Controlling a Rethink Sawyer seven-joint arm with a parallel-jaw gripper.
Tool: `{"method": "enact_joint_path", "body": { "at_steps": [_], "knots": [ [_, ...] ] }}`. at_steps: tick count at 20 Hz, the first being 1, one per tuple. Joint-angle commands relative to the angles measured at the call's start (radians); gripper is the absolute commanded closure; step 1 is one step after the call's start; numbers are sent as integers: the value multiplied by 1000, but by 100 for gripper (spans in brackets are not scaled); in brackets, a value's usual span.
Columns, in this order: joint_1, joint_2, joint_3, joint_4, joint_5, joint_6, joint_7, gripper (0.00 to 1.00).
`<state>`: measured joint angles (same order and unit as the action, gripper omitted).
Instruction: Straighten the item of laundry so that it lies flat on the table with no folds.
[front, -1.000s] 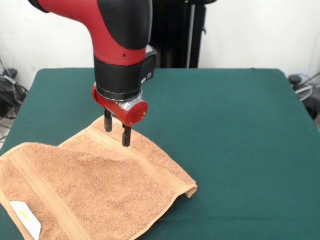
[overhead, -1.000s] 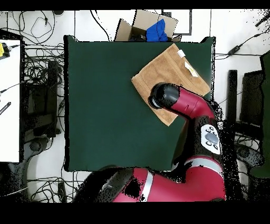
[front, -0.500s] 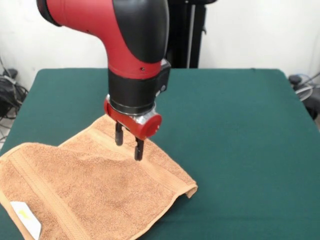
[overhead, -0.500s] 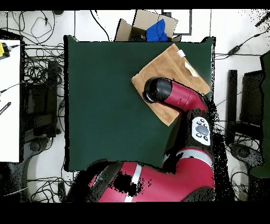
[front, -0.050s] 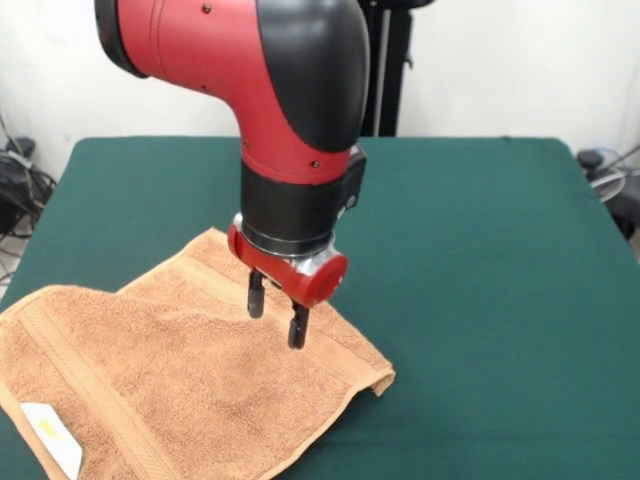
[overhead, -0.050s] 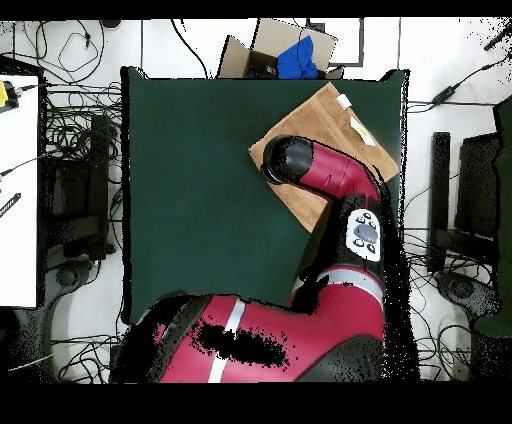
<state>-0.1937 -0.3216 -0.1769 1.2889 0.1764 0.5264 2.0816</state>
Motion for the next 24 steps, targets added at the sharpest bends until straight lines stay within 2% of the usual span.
{"method": "enact_joint_path", "body": {
  "at_steps": [1, 17, 24],
  "knots": [
    [34, 62, -17, -30, 74, 37, 294, 0],
    [76, 63, -6, -47, 205, 74, 304, 0],
    [88, 49, 8, -22, 210, 112, 229, 0]
  ]
}}
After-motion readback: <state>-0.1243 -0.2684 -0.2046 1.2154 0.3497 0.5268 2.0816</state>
